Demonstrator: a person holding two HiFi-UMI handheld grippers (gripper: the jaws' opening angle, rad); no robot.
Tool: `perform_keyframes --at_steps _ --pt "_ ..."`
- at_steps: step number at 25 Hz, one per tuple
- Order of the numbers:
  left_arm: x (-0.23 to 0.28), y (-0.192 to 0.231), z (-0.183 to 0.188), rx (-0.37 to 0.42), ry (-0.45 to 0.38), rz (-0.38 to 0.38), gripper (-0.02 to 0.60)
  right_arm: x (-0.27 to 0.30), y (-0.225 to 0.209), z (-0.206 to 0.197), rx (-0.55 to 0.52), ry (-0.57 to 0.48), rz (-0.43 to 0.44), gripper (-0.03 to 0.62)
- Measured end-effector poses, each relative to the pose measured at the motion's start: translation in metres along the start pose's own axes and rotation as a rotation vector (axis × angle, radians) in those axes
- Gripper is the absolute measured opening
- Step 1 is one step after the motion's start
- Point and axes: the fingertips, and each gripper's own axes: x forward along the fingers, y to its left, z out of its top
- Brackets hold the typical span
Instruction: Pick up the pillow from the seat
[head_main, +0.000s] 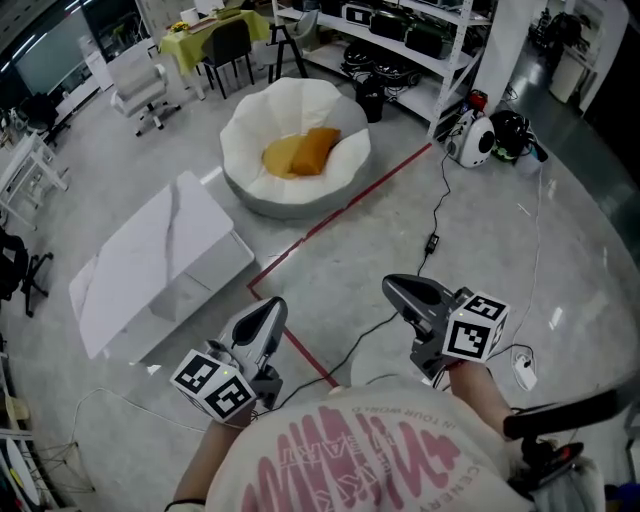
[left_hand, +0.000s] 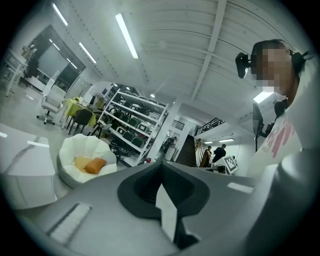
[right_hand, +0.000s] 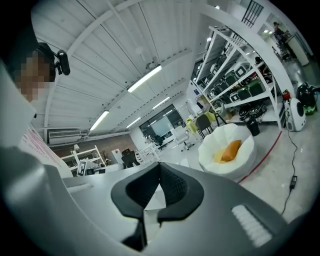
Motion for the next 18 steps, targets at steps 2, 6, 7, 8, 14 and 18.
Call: perform_keyframes --at_steps 2,6,7,8,14,18 --pt "0.005 0.004 0.001 0.011 -0.001 0.0 0.011 0.007 -0.003 0.002 -0.016 0.01 -0.002 0.005" --pt "0.015 0.014 -0.001 0.007 0.001 0.009 0.011 0.021 -0.014 0.005 -0.016 0.027 0.002 0.005" --pt "0.019 0.017 -0.001 0.011 0.003 0.012 0.011 0.025 -0.017 0.006 -0.014 0.032 0.007 0.005" --pt "0.022 0.02 -0.001 0.015 0.003 0.015 0.011 0.029 -0.021 0.007 -0.015 0.036 0.013 0.005" --pt "0.048 0.043 0.007 0.003 -0.024 0.023 0.011 0.055 -0.047 0.034 -0.033 0.027 0.034 0.005" --pt "0.074 0.064 0.027 -0.014 -0.042 0.05 0.011 0.075 -0.065 0.05 -0.04 0.059 0.065 0.005"
